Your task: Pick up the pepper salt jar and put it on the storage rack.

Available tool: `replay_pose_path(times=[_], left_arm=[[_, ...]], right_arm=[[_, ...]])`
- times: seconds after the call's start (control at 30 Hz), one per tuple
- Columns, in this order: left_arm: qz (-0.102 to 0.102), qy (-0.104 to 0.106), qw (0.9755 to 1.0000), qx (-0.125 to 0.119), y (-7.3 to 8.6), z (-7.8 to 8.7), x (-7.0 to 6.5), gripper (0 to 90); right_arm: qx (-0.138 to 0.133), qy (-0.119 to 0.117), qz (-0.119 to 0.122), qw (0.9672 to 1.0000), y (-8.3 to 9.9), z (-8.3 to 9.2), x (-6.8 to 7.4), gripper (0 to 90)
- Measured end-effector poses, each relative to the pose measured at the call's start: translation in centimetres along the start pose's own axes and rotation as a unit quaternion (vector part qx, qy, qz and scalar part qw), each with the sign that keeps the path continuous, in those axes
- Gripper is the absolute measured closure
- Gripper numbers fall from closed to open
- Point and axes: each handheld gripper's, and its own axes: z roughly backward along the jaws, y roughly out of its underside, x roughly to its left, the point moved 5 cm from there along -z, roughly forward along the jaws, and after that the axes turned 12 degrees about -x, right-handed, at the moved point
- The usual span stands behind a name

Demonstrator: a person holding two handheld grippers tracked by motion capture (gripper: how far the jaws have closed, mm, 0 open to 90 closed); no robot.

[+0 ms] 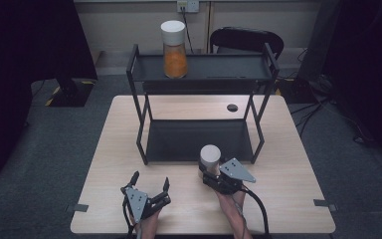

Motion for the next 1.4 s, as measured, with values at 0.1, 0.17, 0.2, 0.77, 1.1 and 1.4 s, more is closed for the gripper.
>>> replay_pose_path(times=[0.1,0.17,0.2,0.77,1.1,1.4], left_arm=[[0.0,0.0,1.0,0.0,0.0,0.0,0.0,1.0],[0.0,0.0,1.0,0.0,0.0,0.0,0.0,1.0],[0.0,-0.001,1.0,0.0,0.0,0.0,0.0,1.1],[0.0,-0.001,1.0,0.0,0.0,0.0,0.0,1.0],[0.0,-0.001,1.0,0.0,0.0,0.0,0.0,1.1],[0.0,-0.001,1.0,0.0,0.0,0.0,0.0,1.0]], right_arm=[[-0.005,-0.002,0.0,1.0,-0.5,0.1,0.0,34.8],[-0.01,-0.004,0.001,0.9999,-0.8,0.2,-0.1,34.8],[-0.011,-0.005,0.0,0.9999,-1.0,0.2,-0.1,34.8],[-0.03,-0.008,-0.001,0.9995,-3.7,0.2,-0.6,34.9],[-0.042,-0.013,0.001,0.999,-5.7,0.0,-1.1,34.9],[-0.057,-0.018,0.007,0.9982,-7.7,-0.5,-1.1,34.9]])
